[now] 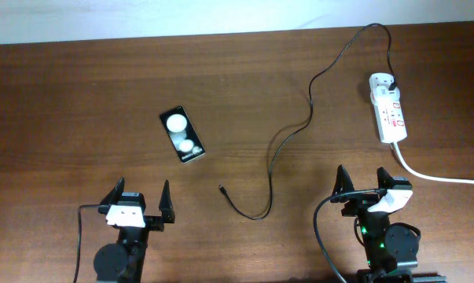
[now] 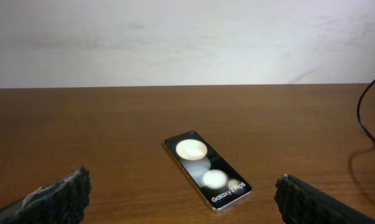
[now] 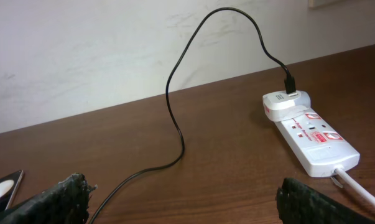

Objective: Plug charger to phone and switch on socket

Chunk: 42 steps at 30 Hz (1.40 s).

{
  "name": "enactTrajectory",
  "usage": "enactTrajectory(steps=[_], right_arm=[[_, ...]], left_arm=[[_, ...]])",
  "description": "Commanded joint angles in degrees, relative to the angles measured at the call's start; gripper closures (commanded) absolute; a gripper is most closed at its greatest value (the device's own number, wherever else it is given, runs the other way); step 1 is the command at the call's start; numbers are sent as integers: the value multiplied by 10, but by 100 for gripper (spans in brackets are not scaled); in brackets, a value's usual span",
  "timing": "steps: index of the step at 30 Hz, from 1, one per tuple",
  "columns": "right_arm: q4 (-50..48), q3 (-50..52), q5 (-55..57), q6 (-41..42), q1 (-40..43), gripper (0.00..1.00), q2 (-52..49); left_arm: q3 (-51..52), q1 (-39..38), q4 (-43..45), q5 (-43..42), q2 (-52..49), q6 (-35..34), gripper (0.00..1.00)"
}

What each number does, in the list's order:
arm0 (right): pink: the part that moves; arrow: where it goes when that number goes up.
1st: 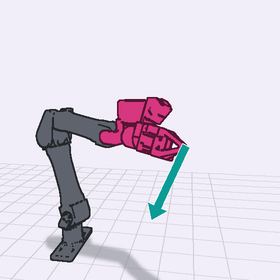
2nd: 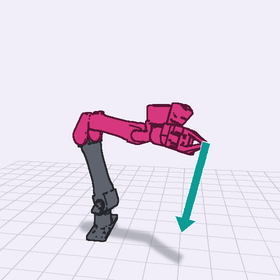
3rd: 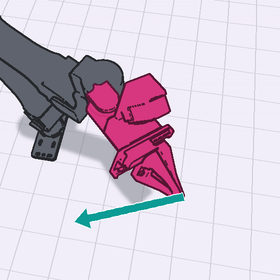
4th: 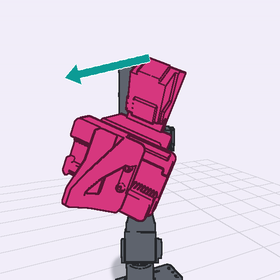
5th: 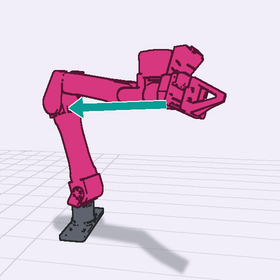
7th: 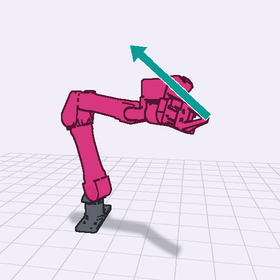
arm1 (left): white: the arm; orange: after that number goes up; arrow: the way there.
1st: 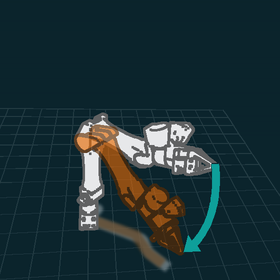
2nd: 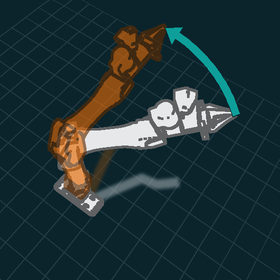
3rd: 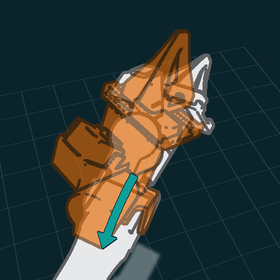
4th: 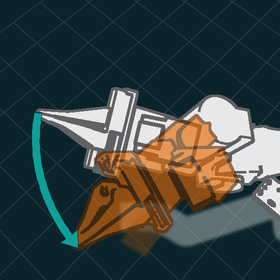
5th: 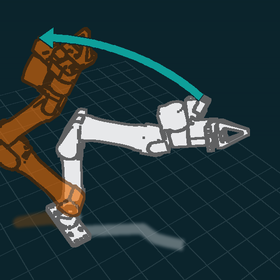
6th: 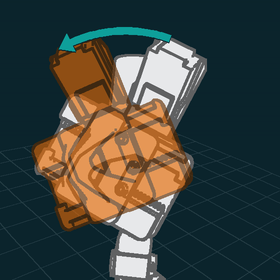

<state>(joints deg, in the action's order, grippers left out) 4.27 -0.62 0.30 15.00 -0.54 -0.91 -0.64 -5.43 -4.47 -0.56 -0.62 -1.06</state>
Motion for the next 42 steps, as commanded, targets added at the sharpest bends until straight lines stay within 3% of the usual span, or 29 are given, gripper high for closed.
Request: enactTrajectory(steps=[1,11,19,24,27,32,36,38,42], right_arm=[[4,3,-3,-2,-2,1,5],[3,3,-3,-2,-2,1,5],[4,3,-3,-2,-2,1,5],[3,3,-3,-2,-2,1,5],[3,3,-3,-2,-2,1,5],[4,3,-3,-2,-2,1,5],[3,3,-3,-2,-2,1,5],[3,3,-3,-2,-2,1,5],[3,3,-3,-2,-2,1,5]], left_arm=[[2,2,-3,4,2,7,1],[1,2,-3,4,2,7,1],[-37,2,97,-17,2,7,1],[-276,2,-108,-35,-28,72,1],[-504,2,-249,-50,-187,72,1],[-767,2,-429,-91,-493,72,1],[-798,2,-491,-99,-672,71,1],[-798,2,-504,-146,-730,71,1],[-798,2,-502,-154,-853,71,1]])
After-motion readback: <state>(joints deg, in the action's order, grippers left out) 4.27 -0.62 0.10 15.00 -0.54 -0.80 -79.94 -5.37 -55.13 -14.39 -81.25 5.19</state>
